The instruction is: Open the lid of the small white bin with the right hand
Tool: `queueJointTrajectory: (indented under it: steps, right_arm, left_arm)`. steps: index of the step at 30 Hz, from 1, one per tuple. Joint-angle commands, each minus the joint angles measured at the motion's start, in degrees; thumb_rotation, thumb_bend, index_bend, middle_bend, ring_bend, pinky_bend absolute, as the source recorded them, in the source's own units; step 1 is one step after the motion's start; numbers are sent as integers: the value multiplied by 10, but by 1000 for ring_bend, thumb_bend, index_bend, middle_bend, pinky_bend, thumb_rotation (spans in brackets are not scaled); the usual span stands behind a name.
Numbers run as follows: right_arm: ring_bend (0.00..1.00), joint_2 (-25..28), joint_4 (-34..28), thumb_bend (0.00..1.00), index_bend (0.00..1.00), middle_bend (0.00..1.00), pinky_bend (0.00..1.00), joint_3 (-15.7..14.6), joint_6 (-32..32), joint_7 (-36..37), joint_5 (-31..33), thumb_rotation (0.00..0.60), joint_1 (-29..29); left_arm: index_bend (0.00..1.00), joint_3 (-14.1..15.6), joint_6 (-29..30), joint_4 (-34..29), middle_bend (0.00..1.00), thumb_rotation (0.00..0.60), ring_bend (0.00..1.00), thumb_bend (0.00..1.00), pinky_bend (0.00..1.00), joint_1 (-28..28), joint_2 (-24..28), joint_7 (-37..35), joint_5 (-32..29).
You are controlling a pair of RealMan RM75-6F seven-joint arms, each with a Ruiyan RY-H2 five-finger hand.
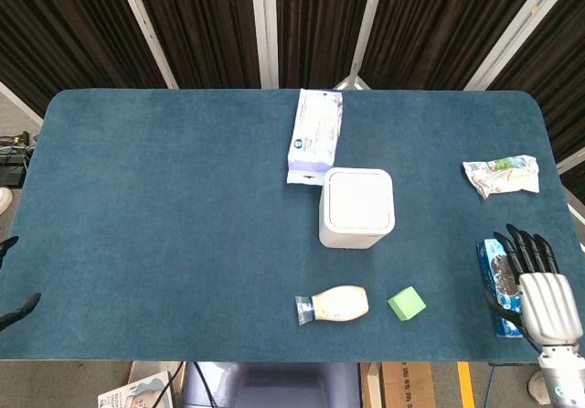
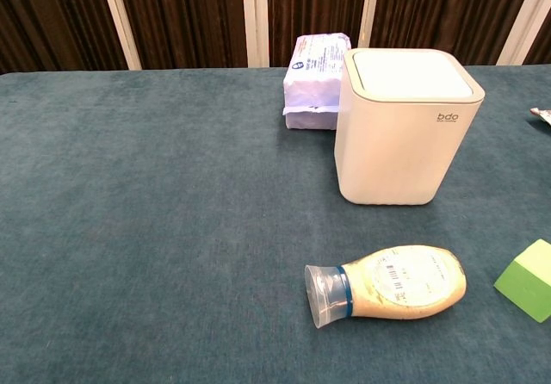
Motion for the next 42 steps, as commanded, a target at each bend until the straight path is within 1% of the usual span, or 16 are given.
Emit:
queueJointTrajectory:
  steps: [1, 5, 8, 13, 17, 22, 28, 30, 36, 42]
  right_arm:
    - [26, 23, -48, 286, 108, 0, 10, 19, -45, -41, 13, 600, 35]
    - [26, 37, -103, 286, 108, 0, 10, 41, -95, -91, 48, 600, 73]
    - [26, 36, -138, 285, 108, 0, 10, 58, -121, -136, 79, 600, 98]
    - [26, 11, -181, 286, 108, 0, 10, 74, -156, -222, 144, 600, 139]
    - [26, -14, -194, 286, 108, 0, 10, 81, -170, -275, 187, 600, 167]
    - [26, -47, -204, 286, 118, 0, 10, 83, -169, -337, 228, 600, 195]
    - [26, -88, -205, 285, 139, 0, 10, 89, -156, -388, 274, 600, 223]
    - [26, -101, -204, 285, 145, 0, 10, 84, -153, -401, 288, 600, 232]
    - [25, -123, -198, 286, 179, 0, 10, 71, -143, -416, 299, 600, 245]
    - [26, -132, -196, 286, 201, 0, 11, 64, -133, -422, 306, 600, 256]
  left_arm:
    - [187, 2, -2, -2, 63, 600, 0, 70, 0, -1, 0, 3, 2]
    - [187, 0, 4, -4, 61, 600, 0, 70, 0, 2, 2, 1, -1]
    - [188, -2, 6, -5, 58, 600, 0, 70, 0, 4, 4, -4, -6]
    - [188, -7, 9, -3, 50, 600, 0, 71, 0, 4, 2, -10, -9]
    - [188, -10, 15, 1, 48, 600, 0, 71, 0, 5, 0, -15, -10]
    - [189, -11, 15, 2, 45, 600, 0, 70, 0, 5, 0, -19, -12]
    - [190, -12, 15, 1, 44, 600, 0, 71, 0, 6, 3, -25, -15]
    - [190, -13, 18, 1, 44, 600, 0, 70, 0, 7, 5, -29, -16]
    - [190, -13, 17, 2, 44, 600, 0, 70, 0, 7, 6, -35, -15]
    - [189, -14, 20, 2, 44, 600, 0, 70, 0, 9, 7, -39, -17]
